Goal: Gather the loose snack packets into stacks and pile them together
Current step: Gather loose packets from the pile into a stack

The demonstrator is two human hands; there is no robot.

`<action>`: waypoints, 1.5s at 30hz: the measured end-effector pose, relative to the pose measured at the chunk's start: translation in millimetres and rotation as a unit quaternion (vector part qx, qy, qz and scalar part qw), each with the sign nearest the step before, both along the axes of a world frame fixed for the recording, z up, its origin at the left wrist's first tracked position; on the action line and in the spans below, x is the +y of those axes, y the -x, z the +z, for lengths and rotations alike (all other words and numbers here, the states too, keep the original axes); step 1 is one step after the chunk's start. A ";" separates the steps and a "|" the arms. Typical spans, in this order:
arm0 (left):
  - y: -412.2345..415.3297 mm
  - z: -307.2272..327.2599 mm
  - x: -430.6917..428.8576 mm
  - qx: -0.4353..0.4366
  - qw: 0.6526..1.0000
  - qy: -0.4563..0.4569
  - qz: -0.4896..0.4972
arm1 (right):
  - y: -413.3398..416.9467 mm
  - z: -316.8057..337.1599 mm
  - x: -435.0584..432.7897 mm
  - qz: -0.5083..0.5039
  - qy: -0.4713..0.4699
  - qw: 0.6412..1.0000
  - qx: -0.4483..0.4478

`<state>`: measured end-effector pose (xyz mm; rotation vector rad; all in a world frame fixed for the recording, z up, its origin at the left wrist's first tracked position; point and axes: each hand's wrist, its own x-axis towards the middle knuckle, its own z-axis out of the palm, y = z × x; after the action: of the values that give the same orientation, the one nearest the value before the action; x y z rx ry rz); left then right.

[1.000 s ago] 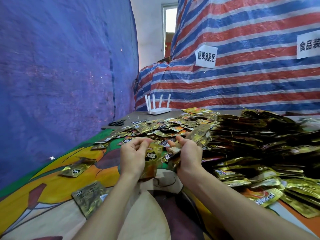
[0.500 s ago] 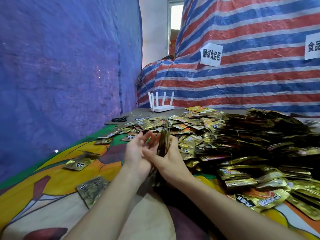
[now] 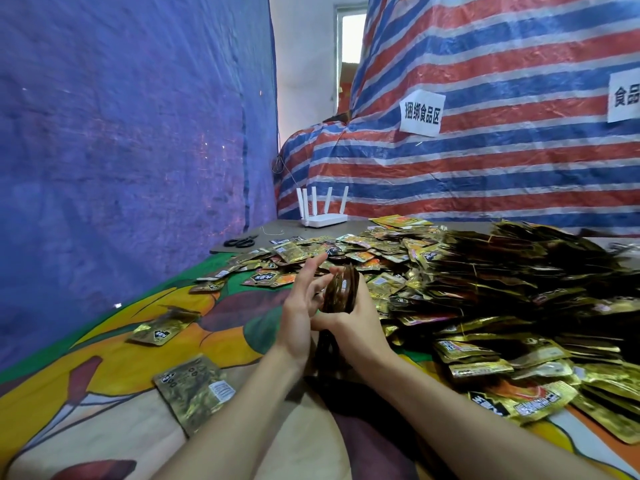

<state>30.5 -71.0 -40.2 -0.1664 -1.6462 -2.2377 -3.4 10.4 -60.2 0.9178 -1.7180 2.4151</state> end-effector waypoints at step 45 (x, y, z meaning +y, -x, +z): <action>2.5 -35.4 85.1 0.220 0.927 0.302 0.038 | -46.6 69.6 337.4 -0.468 -0.602 0.647 0.002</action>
<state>28.0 14.1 -75.6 -0.6879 -1.9631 -1.4225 43.2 347.8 9.5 -0.1519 -2.6984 0.4474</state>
